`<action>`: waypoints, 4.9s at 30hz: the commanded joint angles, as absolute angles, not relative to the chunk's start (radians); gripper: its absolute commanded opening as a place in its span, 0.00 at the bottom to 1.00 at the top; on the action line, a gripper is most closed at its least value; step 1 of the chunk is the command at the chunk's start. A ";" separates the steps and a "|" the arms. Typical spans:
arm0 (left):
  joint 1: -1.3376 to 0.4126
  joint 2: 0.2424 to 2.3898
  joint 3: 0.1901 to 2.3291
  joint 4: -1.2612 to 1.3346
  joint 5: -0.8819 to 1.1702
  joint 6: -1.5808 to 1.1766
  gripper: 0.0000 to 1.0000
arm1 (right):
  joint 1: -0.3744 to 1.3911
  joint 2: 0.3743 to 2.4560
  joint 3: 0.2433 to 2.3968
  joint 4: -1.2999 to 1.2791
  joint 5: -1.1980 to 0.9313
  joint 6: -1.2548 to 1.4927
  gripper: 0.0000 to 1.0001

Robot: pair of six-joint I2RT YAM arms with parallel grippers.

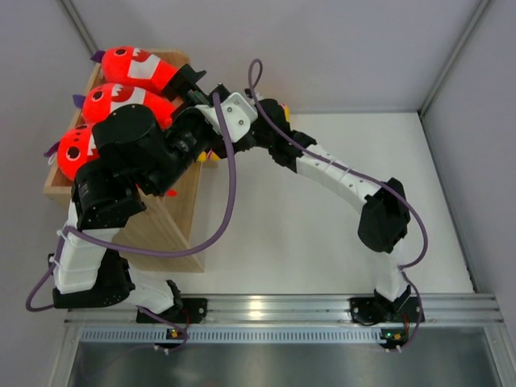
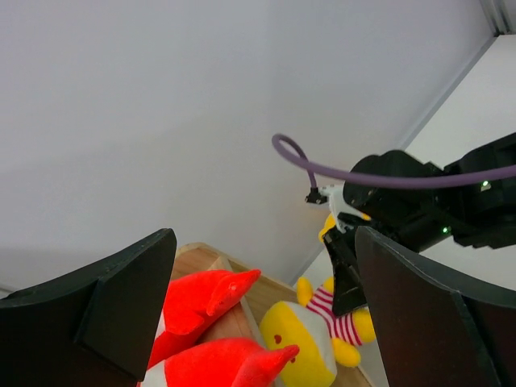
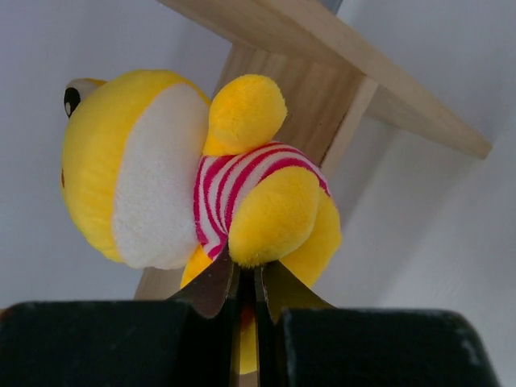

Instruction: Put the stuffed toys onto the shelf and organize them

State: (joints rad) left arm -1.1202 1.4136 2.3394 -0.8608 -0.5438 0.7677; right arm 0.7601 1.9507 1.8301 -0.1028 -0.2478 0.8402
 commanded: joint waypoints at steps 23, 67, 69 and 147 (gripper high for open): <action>-1.117 1.373 2.292 -0.831 -0.581 0.772 0.98 | 0.856 2.077 1.944 0.034 -0.203 1.055 0.46; -1.039 1.420 2.267 -0.850 -0.672 0.790 0.98 | 0.228 2.735 2.457 0.215 -0.350 1.072 0.82; -1.039 1.419 2.267 -0.851 -0.673 0.790 0.98 | 0.238 2.752 2.451 0.250 -0.354 1.068 0.82; -0.696 1.285 2.332 -1.066 -0.149 0.657 0.99 | 0.919 1.626 1.021 1.712 -0.675 -0.367 0.00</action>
State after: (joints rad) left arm -0.7010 1.3125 2.3295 -1.0763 -0.1669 0.6743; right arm 0.8787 1.5730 0.9417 1.2961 -0.6674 -0.3637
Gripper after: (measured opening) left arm 0.984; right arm 0.039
